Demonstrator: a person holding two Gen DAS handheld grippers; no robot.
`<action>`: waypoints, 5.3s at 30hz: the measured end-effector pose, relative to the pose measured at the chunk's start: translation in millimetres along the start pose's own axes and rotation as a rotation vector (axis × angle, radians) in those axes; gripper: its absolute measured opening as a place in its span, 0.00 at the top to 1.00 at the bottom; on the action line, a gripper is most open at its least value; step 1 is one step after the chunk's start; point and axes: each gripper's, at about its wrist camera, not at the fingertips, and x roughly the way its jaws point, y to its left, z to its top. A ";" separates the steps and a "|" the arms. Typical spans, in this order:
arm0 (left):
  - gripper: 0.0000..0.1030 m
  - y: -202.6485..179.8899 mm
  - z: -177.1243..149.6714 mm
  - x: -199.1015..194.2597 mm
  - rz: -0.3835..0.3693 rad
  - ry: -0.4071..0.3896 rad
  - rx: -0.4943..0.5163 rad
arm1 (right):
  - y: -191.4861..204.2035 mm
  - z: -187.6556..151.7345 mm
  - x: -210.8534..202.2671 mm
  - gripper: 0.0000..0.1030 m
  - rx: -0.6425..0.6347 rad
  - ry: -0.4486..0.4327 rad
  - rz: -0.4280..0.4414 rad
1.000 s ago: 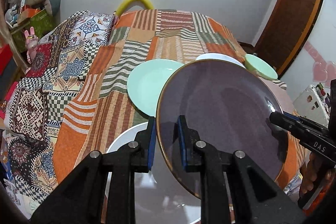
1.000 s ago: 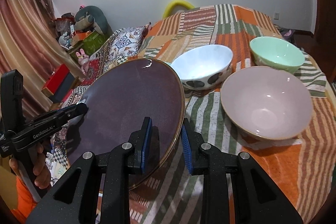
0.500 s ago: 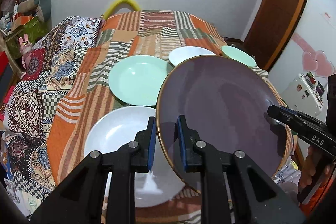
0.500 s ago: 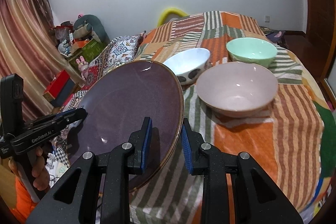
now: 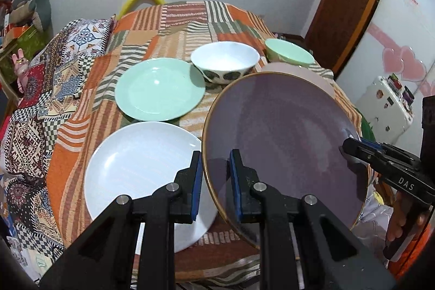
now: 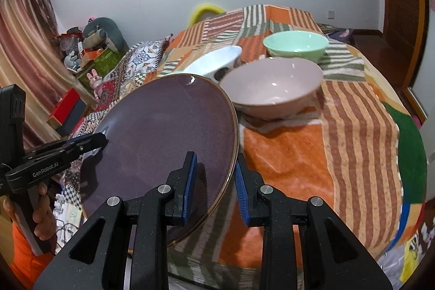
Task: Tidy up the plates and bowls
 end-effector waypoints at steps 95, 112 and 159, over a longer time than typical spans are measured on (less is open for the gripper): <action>0.19 108.0 -25.9 -71.5 0.298 -0.171 -0.149 | 92.4 29.4 20.6 0.37 -0.160 -0.045 0.066; 0.19 165.9 -59.5 9.7 0.243 0.041 -0.238 | 123.3 27.0 117.1 0.37 -0.236 0.190 0.062; 0.60 174.9 -78.0 39.7 0.054 0.140 -0.292 | 133.6 9.8 171.0 0.73 -0.301 0.376 0.062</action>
